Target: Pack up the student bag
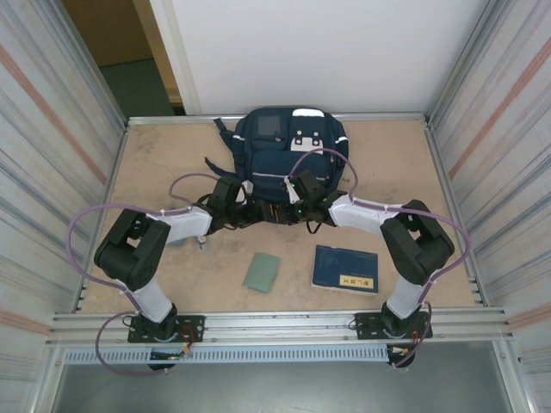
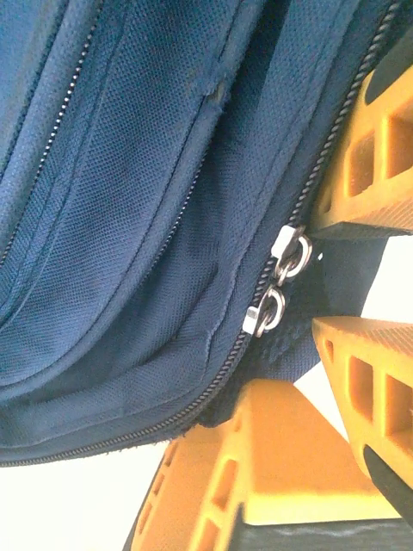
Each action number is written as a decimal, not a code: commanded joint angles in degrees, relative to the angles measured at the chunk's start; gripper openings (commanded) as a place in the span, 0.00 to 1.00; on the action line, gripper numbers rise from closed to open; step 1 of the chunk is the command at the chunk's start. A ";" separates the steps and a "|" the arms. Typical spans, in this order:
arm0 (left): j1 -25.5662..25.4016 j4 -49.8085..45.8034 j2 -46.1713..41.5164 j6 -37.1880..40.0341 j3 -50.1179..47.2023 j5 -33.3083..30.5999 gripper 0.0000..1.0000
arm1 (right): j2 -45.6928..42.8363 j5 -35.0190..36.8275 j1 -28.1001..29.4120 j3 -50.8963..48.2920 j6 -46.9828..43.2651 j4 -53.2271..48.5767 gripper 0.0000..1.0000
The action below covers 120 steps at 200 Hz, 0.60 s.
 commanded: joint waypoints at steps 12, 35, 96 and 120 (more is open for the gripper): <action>2.55 0.71 1.03 -4.48 -0.29 -1.03 0.51 | -3.01 1.48 -0.05 0.55 -1.60 0.53 0.29; 2.40 3.43 3.07 -4.72 -0.28 -0.38 0.42 | -2.78 1.80 -0.15 -0.24 -1.66 1.31 0.29; 0.72 1.84 4.13 -0.20 0.73 -0.97 0.15 | 0.16 5.34 -0.98 1.07 -0.80 0.95 0.37; -0.68 1.64 2.03 1.96 -0.98 -4.33 0.06 | 0.29 6.50 -1.22 2.13 -0.84 -0.97 0.34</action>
